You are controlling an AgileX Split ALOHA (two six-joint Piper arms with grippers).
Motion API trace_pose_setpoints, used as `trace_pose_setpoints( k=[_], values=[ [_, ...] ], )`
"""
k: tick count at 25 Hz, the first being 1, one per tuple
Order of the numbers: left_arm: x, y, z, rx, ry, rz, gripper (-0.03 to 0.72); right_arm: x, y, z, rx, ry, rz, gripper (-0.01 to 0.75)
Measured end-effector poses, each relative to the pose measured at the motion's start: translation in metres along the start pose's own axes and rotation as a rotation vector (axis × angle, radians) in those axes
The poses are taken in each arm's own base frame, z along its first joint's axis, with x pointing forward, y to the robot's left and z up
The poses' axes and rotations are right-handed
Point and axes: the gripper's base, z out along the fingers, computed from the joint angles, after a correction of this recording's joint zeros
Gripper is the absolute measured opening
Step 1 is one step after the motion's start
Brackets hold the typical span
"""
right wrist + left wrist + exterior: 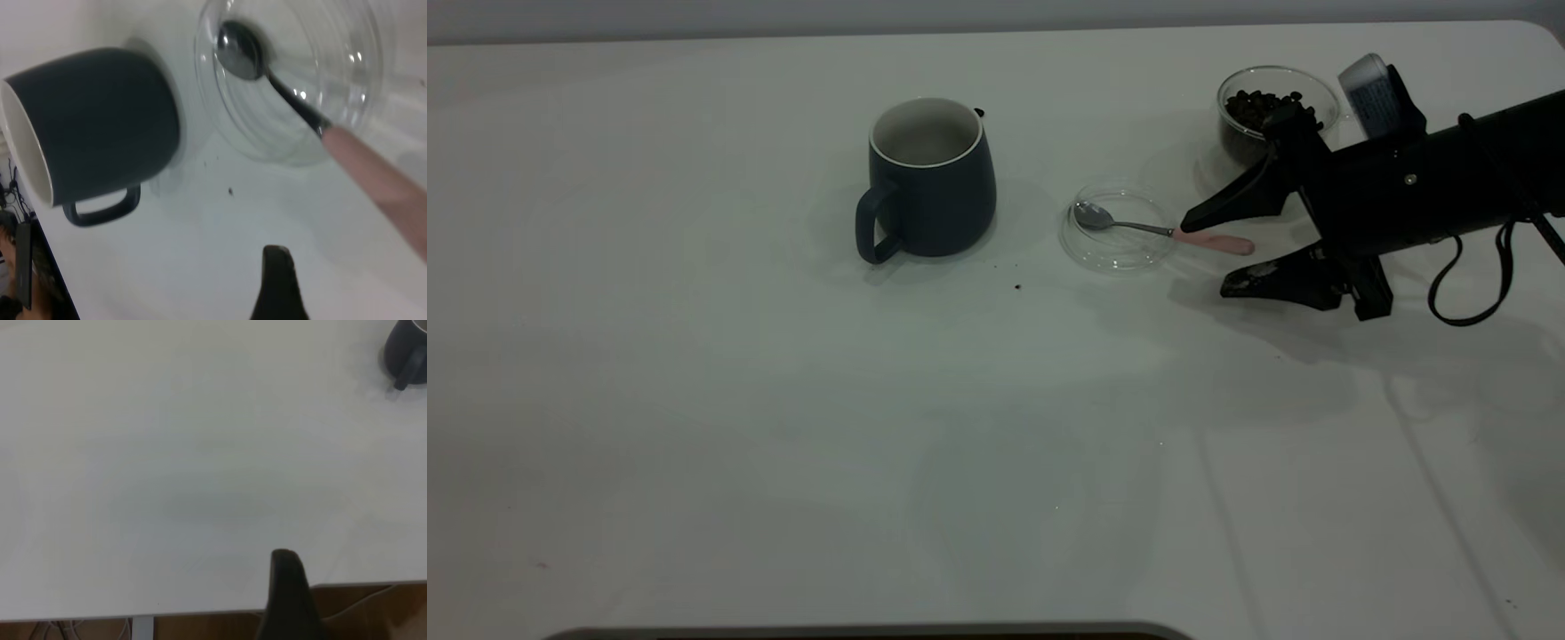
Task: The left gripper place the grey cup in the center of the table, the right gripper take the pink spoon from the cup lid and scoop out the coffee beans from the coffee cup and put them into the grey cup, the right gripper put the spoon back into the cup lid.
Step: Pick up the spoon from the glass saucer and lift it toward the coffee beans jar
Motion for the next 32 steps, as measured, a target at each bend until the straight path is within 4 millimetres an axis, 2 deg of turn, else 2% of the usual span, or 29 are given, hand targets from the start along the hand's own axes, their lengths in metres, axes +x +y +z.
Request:
trace_pose_setpoints(
  k=[10, 17, 24, 32],
  values=[
    [0.000, 0.000, 0.000, 0.000, 0.000, 0.000, 0.567, -0.007, 0.000, 0.004, 0.002, -0.014, -0.026, 0.593],
    [0.000, 0.000, 0.000, 0.000, 0.000, -0.002, 0.567, -0.017, 0.008, 0.005, -0.016, -0.035, -0.055, 0.591],
    [0.000, 0.000, 0.000, 0.000, 0.000, -0.002, 0.567, -0.018, 0.007, 0.005, -0.010, -0.039, -0.061, 0.591],
    [0.000, 0.000, 0.000, 0.000, 0.000, -0.002, 0.567, -0.032, 0.016, 0.005, -0.017, -0.076, -0.102, 0.591]
  ],
)
